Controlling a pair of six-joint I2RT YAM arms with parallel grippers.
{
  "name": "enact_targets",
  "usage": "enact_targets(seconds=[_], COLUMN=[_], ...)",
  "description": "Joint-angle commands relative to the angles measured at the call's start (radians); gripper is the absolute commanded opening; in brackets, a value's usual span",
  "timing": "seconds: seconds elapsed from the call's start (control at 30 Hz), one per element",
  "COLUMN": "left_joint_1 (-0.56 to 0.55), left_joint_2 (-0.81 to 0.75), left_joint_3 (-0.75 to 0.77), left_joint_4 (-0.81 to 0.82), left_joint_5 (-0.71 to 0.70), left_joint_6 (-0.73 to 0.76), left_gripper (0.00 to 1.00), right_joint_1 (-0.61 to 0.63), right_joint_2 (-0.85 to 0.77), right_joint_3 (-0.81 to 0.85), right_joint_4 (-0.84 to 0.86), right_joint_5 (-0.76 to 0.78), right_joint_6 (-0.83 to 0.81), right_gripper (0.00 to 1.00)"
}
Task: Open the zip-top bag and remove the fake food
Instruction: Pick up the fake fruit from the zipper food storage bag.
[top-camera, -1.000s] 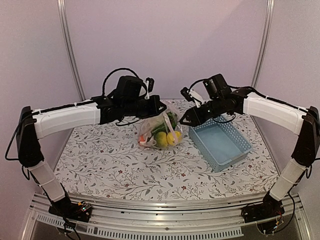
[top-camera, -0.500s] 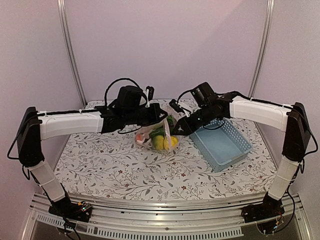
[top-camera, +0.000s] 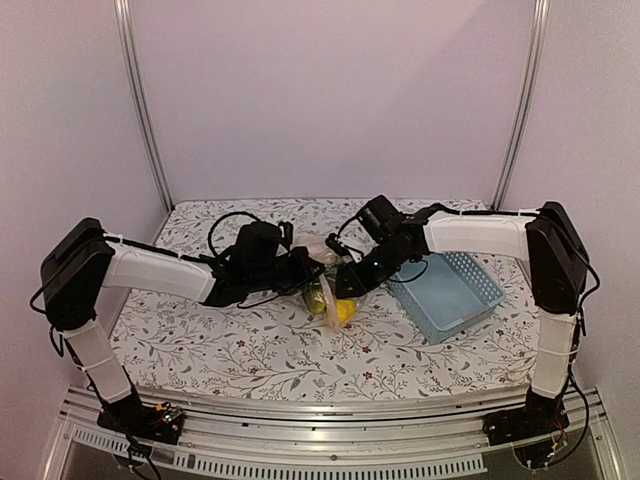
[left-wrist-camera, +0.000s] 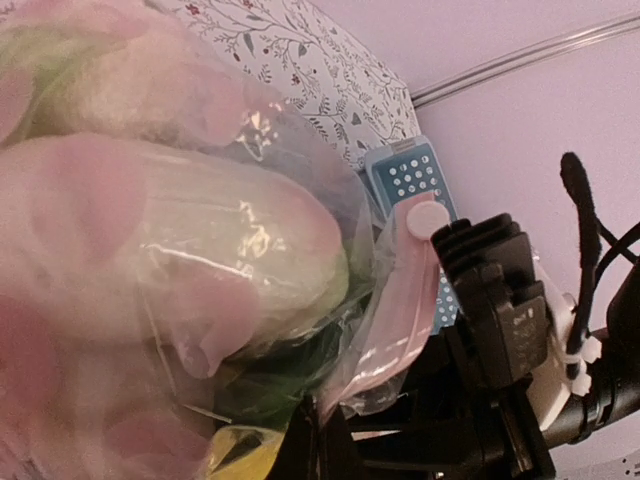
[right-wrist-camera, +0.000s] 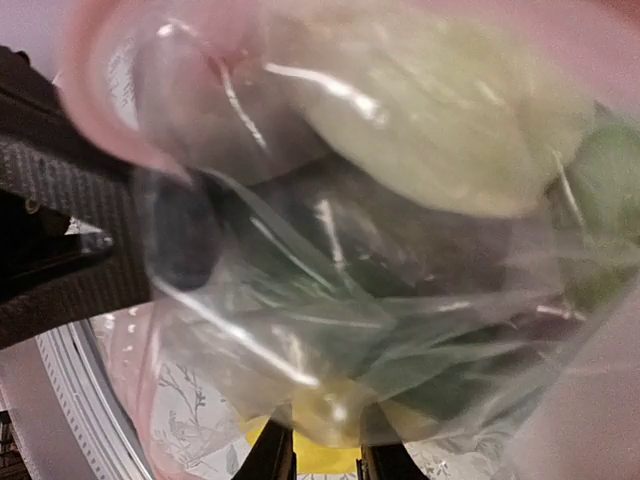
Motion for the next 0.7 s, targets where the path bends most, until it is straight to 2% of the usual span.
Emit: enact_targets(seconds=[0.0,0.07,0.27,0.33,0.5,0.6,0.67], left_joint_1=[-0.03,-0.03,-0.041,-0.045,-0.05,-0.051,-0.053], left_joint_2=[0.0,0.004,0.085,0.103,0.099,0.091,0.091], left_joint_3=[-0.071,-0.081,-0.034,-0.027,-0.033,-0.035,-0.037], left_joint_4=[0.117,0.116,0.105,0.111,0.109,0.106,0.106], left_joint_5=[-0.116,-0.136,-0.101,-0.105,-0.128,-0.136,-0.138], left_joint_6=[-0.111,-0.119,-0.135,-0.138,-0.137,-0.132,-0.133], left_gripper=[0.0,0.0,0.0,0.0,0.0,0.0,0.0], right_joint_1=[0.009,0.013,0.037,0.04,0.044,0.045,0.05], right_joint_2=[0.038,0.049,0.09,0.122,0.186,0.211,0.226], right_joint_3=[-0.03,-0.031,-0.002,0.018,0.056,0.067,0.077], right_joint_4=[0.035,0.038,0.034,0.022,-0.01,-0.014,-0.017], right_joint_5=[0.07,0.084,0.139,0.17,0.224,0.198,0.199], right_joint_6=[0.061,0.066,0.079,0.088,0.099,0.114,0.131], right_gripper=[0.22,0.23,0.46,0.51,0.57,0.6,0.65])
